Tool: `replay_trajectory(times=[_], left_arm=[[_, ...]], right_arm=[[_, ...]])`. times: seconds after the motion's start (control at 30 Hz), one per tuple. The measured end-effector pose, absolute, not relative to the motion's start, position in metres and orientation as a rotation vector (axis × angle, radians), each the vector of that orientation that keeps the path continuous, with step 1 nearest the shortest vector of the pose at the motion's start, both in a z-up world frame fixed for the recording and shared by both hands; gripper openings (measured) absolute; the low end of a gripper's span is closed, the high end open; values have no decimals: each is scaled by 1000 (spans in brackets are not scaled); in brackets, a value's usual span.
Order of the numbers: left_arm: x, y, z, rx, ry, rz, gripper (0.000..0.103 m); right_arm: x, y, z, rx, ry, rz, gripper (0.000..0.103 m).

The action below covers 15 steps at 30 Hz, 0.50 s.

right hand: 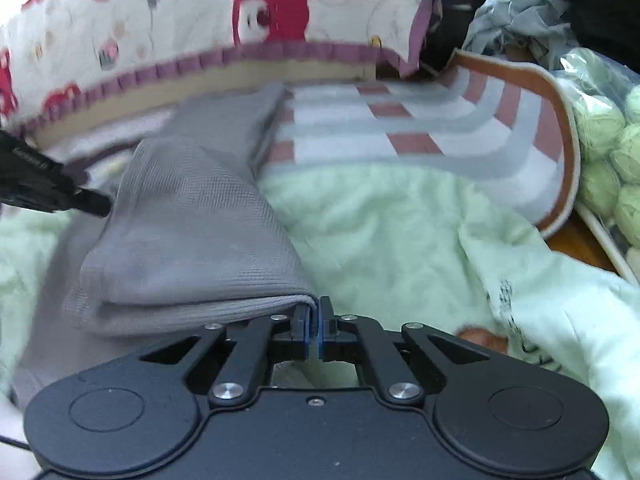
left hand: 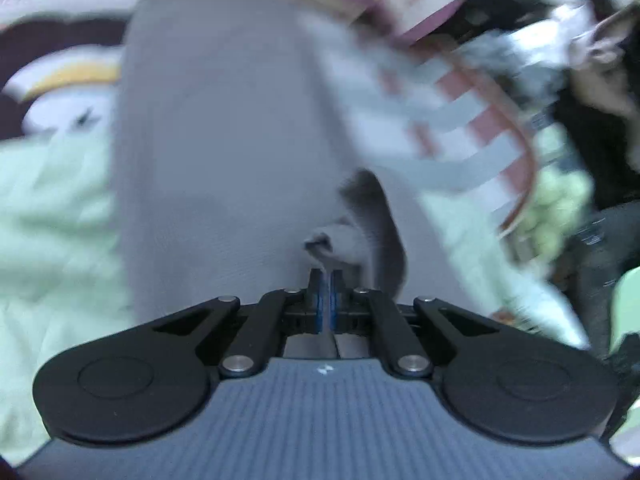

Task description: Fold clothes

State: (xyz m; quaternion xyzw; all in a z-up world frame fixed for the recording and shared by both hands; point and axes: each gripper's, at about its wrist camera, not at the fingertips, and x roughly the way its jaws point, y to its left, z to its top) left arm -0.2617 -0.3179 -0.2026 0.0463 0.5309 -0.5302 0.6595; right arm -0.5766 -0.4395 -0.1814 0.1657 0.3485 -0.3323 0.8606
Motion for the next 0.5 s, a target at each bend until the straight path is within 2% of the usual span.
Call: replay_trajectory(times=[0.1, 0.17, 0.2, 0.23, 0.3, 0.33, 0.4, 0.43, 0.5], left_arm=[[-261, -306, -215, 173, 1173, -1107, 6], [-258, -299, -209, 122, 1162, -1123, 20], [-257, -297, -204, 109, 1147, -1129, 36], [-259, -297, -198, 113, 1107, -1143, 44], [-261, -302, -188, 118, 1047, -1181, 47], [-263, -306, -184, 118, 1024, -1203, 54], [-265, -318, -185, 96, 1025, -1245, 65], [-266, -326, -189, 91, 1041, -1258, 70], [-270, -338, -201, 113, 1084, -1261, 70]], right_arm=[[-575, -435, -184, 316, 771, -692, 2], [-580, -436, -178, 323, 754, -672, 3], [-584, -437, -173, 336, 737, -661, 7], [-587, -439, -169, 349, 719, -651, 11], [-597, -444, -159, 416, 642, -624, 14], [-602, -450, -153, 482, 577, -613, 17], [-599, -465, -145, 576, 503, -605, 40], [-591, -473, -142, 606, 488, -606, 43], [-575, -490, -137, 666, 464, -608, 43]])
